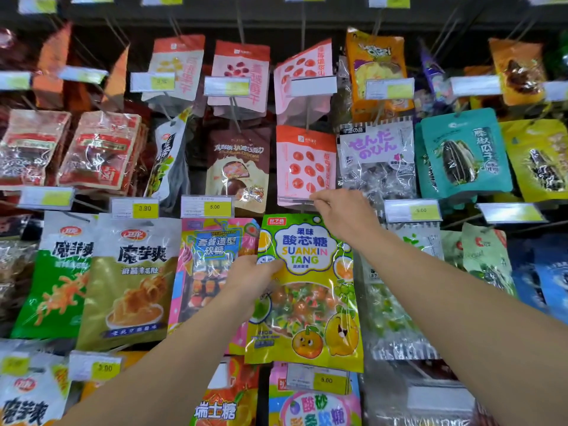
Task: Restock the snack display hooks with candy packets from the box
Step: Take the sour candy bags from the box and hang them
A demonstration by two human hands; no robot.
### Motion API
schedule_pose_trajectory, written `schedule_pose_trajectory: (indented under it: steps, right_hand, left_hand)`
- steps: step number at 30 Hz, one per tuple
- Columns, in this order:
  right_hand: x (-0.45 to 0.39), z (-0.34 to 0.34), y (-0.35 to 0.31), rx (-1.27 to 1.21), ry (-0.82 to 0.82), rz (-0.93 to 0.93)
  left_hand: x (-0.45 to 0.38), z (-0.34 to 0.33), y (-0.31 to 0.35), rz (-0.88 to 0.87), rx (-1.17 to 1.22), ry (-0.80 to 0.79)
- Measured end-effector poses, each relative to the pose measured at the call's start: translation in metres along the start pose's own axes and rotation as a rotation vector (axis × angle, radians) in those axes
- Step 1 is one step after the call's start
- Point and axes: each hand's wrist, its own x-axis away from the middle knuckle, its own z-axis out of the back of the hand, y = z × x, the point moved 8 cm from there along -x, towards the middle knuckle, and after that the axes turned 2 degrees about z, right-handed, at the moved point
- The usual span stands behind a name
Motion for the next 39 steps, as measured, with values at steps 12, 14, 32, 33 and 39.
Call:
schedule_pose_trajectory:
  steps: [12, 14, 32, 33, 39]
  right_hand:
    - [0.004, 0.000, 0.003, 0.011, -0.026, 0.013]
    - [0.004, -0.001, 0.002, 0.018, -0.024, 0.022]
    - [0.005, -0.001, 0.003, -0.012, -0.005, 0.020]
    - [0.004, -0.001, 0.004, -0.020, -0.005, 0.019]
    - [0.004, -0.003, 0.006, -0.025, -0.028, 0.005]
  left_hand:
    - [-0.008, 0.011, -0.002, -0.015, -0.063, 0.072]
    - [-0.010, 0.011, -0.003, -0.013, -0.054, 0.043]
    - [0.004, 0.002, -0.025, 0.005, -0.094, -0.010]
    - [0.004, 0.003, -0.023, -0.012, -0.097, -0.016]
    - [0.008, 0.000, -0.007, -0.059, 0.058, 0.002]
